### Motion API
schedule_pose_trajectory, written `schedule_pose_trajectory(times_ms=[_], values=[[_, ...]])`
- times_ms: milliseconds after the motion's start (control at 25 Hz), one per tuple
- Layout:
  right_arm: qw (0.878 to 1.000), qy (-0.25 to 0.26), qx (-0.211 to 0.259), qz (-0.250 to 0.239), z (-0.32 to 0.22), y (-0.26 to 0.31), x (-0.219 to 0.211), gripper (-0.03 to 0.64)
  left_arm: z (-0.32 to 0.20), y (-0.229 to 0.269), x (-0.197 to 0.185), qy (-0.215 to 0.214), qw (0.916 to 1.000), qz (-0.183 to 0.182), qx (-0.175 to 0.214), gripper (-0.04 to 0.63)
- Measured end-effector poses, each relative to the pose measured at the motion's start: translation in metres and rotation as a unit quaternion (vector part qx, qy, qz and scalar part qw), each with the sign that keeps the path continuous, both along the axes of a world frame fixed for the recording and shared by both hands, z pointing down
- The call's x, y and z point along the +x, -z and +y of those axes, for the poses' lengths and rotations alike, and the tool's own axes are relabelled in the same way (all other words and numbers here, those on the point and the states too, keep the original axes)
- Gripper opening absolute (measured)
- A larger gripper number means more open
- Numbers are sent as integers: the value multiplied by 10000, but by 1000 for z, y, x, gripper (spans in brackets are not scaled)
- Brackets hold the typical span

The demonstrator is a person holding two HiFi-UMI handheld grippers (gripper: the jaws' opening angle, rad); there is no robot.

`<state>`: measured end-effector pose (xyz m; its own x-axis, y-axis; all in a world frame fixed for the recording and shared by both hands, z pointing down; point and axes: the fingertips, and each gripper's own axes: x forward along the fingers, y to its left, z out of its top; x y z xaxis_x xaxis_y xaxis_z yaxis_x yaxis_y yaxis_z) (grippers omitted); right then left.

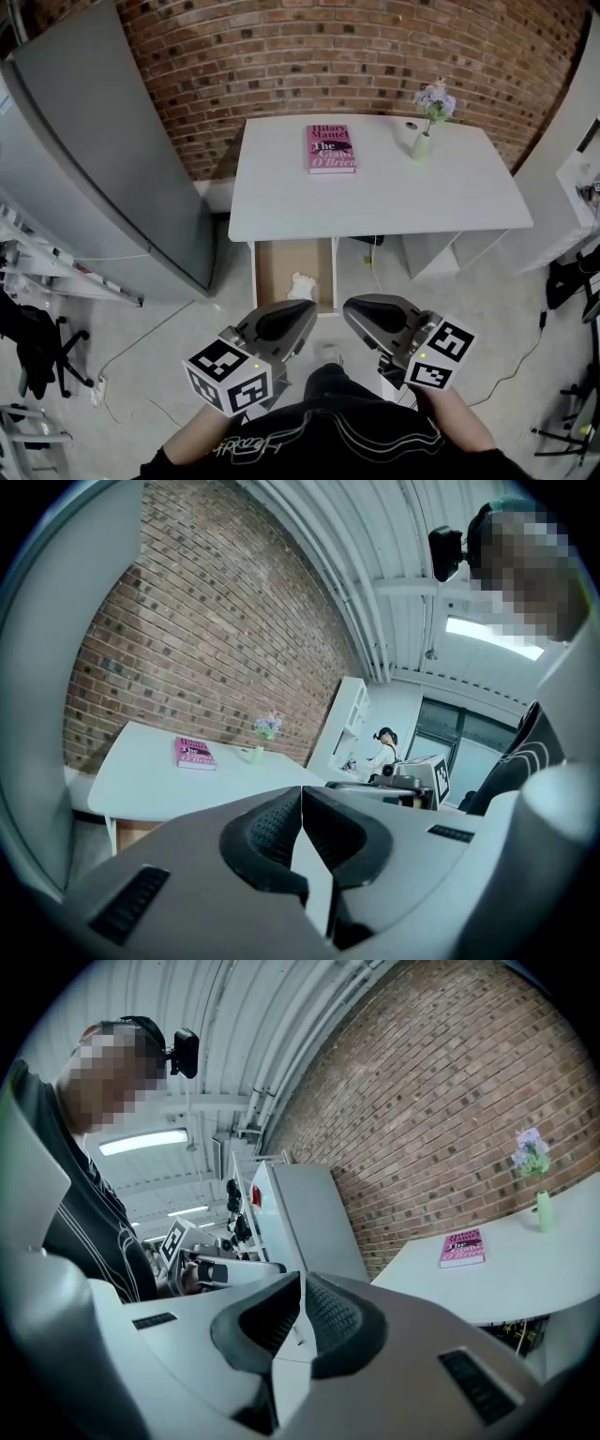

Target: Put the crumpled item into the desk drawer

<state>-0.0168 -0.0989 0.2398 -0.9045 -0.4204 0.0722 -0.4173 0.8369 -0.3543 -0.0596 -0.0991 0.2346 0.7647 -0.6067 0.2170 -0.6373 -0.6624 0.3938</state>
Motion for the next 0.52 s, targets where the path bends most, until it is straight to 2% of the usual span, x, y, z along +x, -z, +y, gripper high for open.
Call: schedule_pose_trajectory(times_ms=[520], values=[[9999, -131, -102, -43, -6, -7, 8, 49, -5, -9, 5, -40, 9999, 6, -118, 23]])
